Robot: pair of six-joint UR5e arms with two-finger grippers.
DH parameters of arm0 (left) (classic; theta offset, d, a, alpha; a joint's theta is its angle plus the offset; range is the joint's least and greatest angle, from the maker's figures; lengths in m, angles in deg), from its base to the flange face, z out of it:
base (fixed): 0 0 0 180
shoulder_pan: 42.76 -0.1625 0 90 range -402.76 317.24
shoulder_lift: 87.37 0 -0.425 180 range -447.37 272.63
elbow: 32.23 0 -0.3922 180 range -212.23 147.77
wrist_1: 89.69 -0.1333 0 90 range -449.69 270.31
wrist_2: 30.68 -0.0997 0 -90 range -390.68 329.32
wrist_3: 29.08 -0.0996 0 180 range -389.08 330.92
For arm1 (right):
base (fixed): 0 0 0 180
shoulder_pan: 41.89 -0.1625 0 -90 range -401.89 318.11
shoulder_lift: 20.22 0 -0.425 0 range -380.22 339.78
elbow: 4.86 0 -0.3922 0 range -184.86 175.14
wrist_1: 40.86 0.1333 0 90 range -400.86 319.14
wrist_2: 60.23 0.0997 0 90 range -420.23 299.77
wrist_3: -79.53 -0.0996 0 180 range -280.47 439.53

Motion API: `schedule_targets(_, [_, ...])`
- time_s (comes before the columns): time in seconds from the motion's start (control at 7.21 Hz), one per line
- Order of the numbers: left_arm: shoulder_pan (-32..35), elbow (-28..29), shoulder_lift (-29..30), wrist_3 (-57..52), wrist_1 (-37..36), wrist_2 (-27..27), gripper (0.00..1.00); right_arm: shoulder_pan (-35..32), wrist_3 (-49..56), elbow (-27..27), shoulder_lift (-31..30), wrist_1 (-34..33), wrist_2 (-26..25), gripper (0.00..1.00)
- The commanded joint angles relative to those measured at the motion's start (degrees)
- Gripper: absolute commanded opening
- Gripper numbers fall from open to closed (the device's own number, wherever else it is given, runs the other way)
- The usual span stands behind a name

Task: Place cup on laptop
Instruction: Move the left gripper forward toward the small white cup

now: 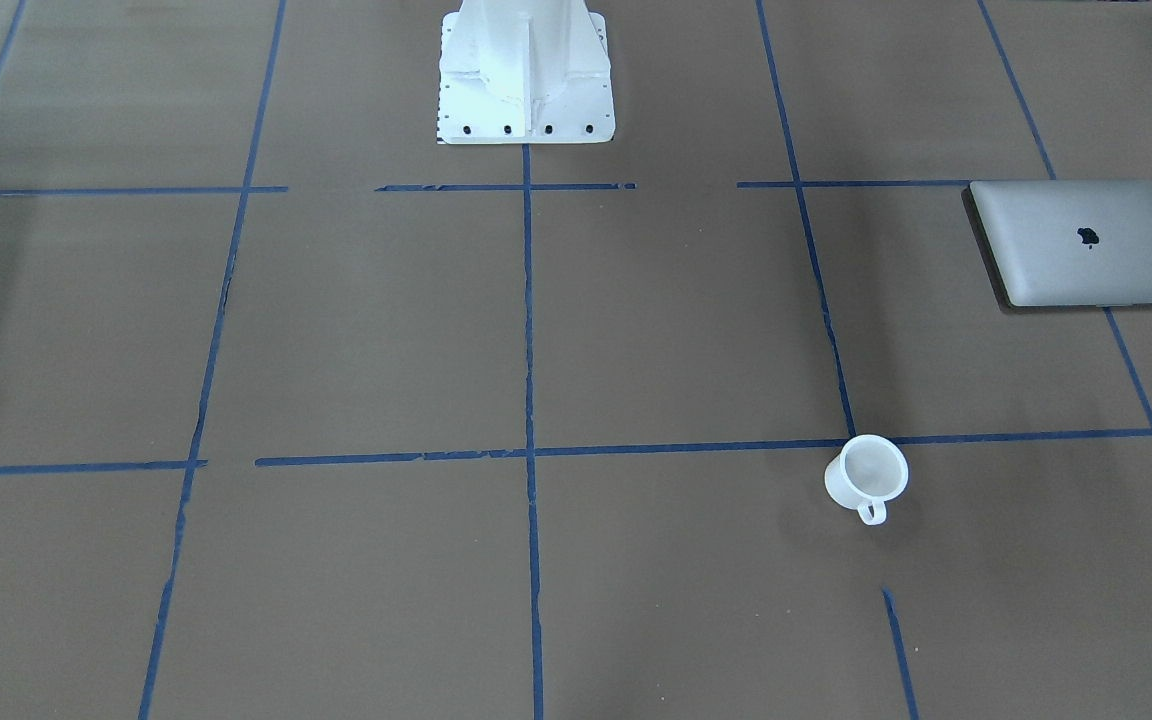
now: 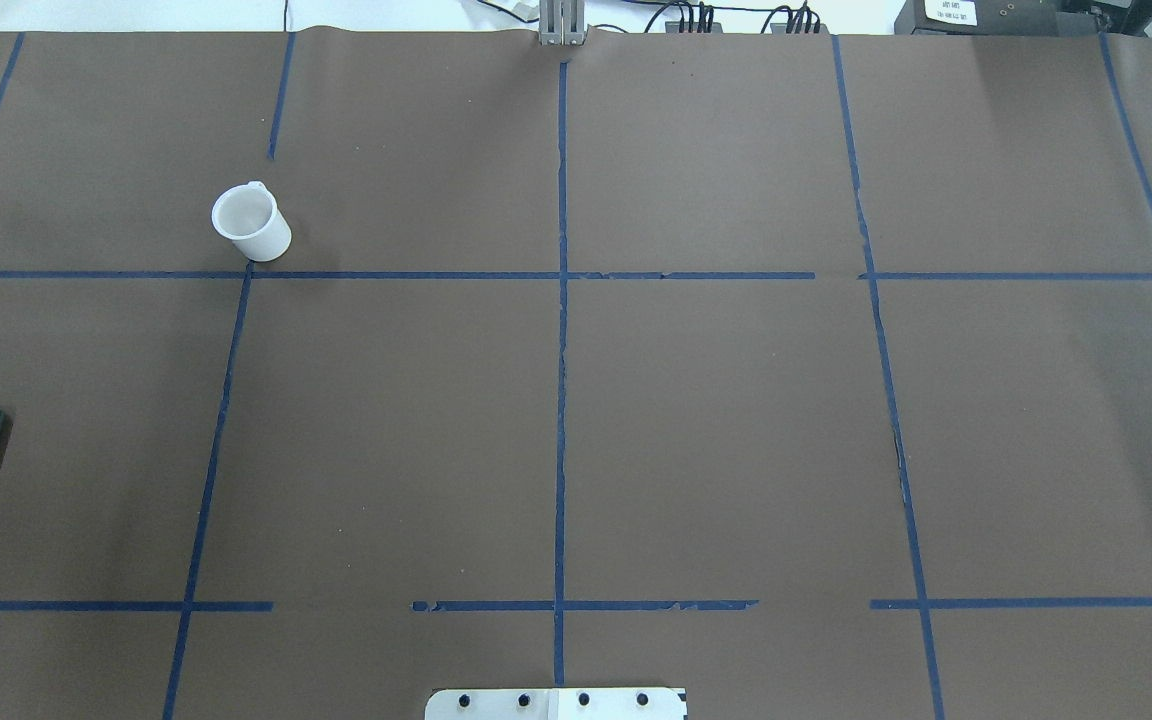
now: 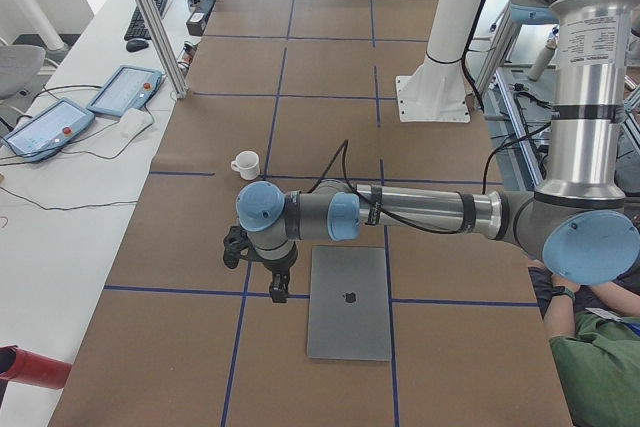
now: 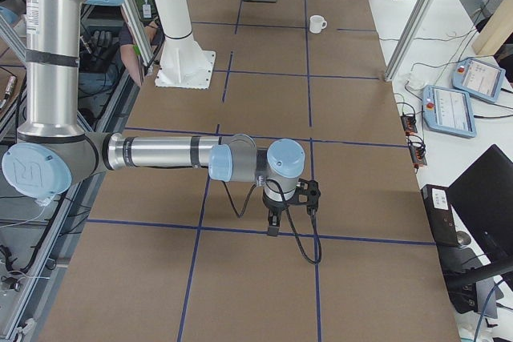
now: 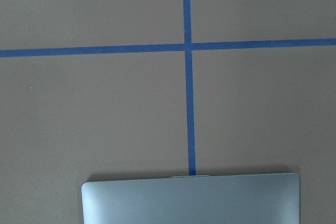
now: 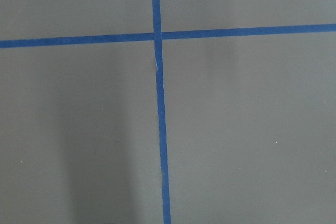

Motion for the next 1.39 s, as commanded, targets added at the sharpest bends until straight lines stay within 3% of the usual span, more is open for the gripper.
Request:
schedule_targets(0.0, [-0.03,0.49,0.69,-0.15,0.04,0.41,1.0,0.0,0.0,0.0,0.0,0.0,0.0,1.0])
schedule_targets(0.42, [-0.73,-0.4,7.53,0.11,0.39,1.81,1.0,0.0,0.0,0.0,0.0,0.0,0.0,1.0])
schedule_targets(0.69, [-5.03,-2.66,13.5,1.6,1.18,1.99,1.0,0.0,0.09,0.0,0.0,0.0,0.0,1.0])
schedule_targets(0.97, [-12.29,-1.89,21.74,12.27,0.66,1.73,1.0,0.0,0.0,0.0,0.0,0.0,0.0,1.0])
schedule_targets(1.25, [-21.27,-2.06,26.07,23.26,1.0,0.94,1.0,0.0,0.0,0.0,0.0,0.0,0.0,1.0])
